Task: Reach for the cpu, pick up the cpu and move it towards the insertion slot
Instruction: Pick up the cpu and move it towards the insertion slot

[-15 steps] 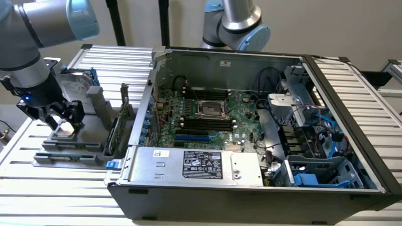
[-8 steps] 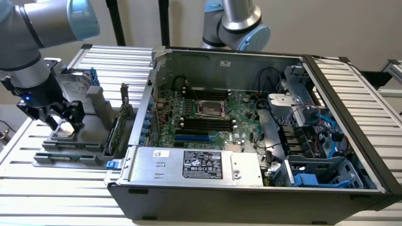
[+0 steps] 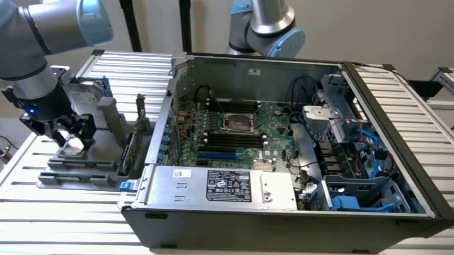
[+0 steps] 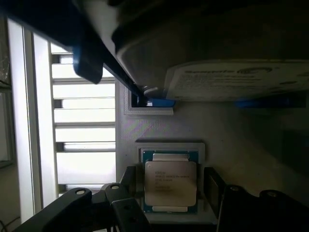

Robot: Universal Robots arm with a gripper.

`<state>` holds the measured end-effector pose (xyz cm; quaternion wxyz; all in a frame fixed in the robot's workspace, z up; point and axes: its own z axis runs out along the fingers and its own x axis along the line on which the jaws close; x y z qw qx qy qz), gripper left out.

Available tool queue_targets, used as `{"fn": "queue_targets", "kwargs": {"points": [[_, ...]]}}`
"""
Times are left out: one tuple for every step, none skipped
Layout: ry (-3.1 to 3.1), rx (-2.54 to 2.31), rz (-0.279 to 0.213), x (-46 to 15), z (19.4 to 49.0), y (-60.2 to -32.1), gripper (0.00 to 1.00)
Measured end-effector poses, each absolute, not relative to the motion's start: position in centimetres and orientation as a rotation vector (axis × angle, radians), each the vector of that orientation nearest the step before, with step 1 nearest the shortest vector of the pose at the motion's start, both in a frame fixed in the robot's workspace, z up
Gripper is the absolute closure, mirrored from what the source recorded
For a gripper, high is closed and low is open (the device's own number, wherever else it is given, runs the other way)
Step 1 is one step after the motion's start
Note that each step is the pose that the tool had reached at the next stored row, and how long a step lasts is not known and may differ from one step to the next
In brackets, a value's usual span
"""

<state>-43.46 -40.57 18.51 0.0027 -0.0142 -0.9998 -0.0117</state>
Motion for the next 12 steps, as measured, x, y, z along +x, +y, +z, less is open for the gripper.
{"fn": "queue_targets", "kwargs": {"points": [[-3.136,-0.044,-0.036,-43.46,18.51,-40.55,0.33],[-3.136,-0.044,-0.036,-43.46,18.50,-40.53,0.33],[-3.135,-0.044,-0.036,-43.46,18.50,-40.52,0.33],[-3.135,-0.044,-0.035,-43.46,18.49,-40.52,0.33],[-3.135,-0.044,-0.035,-43.45,18.48,-40.51,0.33],[-3.135,-0.044,-0.035,-43.45,18.47,-40.50,0.33],[-3.135,-0.044,-0.034,-43.45,18.46,-40.50,0.33],[-3.135,-0.043,-0.034,-43.45,18.44,-40.50,0.33],[-3.135,-0.043,-0.033,-43.45,18.43,-40.50,0.33],[-3.135,-0.043,-0.032,-43.45,18.43,-40.50,0.33],[-3.135,-0.043,-0.032,-43.45,18.42,-40.50,0.33],[-3.135,-0.043,-0.032,-43.45,18.41,-40.50,0.33]]}}
